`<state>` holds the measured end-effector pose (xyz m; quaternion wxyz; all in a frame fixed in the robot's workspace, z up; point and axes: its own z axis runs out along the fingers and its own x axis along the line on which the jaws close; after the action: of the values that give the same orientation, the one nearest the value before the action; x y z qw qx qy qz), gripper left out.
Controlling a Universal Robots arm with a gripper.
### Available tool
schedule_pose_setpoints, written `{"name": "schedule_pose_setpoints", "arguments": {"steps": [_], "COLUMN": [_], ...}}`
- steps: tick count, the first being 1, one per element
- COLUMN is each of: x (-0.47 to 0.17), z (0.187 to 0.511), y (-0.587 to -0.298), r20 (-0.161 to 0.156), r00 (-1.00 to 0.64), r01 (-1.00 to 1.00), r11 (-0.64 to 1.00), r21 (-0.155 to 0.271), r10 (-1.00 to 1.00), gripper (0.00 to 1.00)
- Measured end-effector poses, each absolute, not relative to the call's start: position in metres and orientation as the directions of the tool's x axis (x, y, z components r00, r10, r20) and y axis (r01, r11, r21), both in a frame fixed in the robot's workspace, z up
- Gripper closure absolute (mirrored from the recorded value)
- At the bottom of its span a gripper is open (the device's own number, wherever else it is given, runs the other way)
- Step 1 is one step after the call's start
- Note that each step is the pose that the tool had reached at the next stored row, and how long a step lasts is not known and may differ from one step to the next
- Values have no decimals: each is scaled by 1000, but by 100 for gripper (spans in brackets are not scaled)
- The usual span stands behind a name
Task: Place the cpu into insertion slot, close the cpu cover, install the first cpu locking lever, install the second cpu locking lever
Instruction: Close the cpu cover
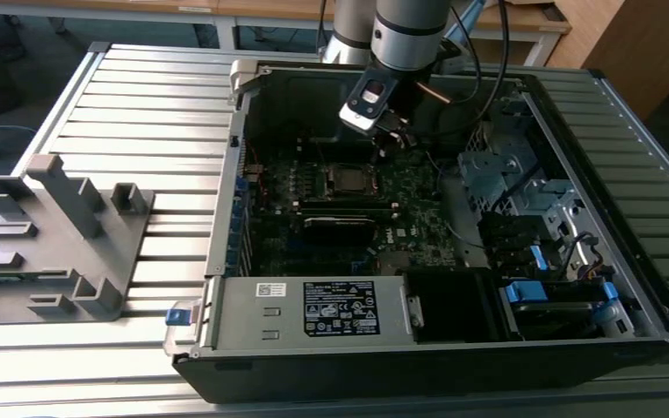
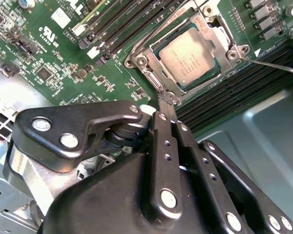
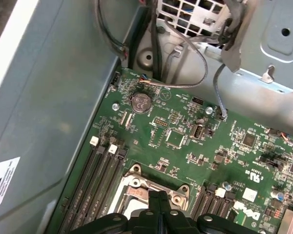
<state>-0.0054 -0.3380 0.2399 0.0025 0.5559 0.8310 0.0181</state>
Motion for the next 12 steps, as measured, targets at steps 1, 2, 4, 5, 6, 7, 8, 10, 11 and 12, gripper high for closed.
{"name": "schedule_pose_setpoints", "arguments": {"steps": [1,2,4,5,6,7,8,10,11,12], "x": [-5,-5,-5,-5,-5,-5,-5,-5,-5,-5], "z": [240,240,240,240,240,240,240,240,240,240], "y": [-338,-338,-338,-338,-338,-338,-338,-338,-338,-338], "r20": [16,16,16,16,16,16,16,16,16,16], "r00": [-389,-395,-399,-399,-399,-400,-400,-400,-400,-400], "r01": [921,919,917,917,916,916,916,916,916,916], "r11": [388,394,398,398,399,399,399,399,400,400], "r21": [33,33,33,33,33,33,33,33,33,33], "r10": [921,919,917,917,917,916,916,916,916,916], "gripper": [89,89,89,89,89,89,89,89,89,89]}}
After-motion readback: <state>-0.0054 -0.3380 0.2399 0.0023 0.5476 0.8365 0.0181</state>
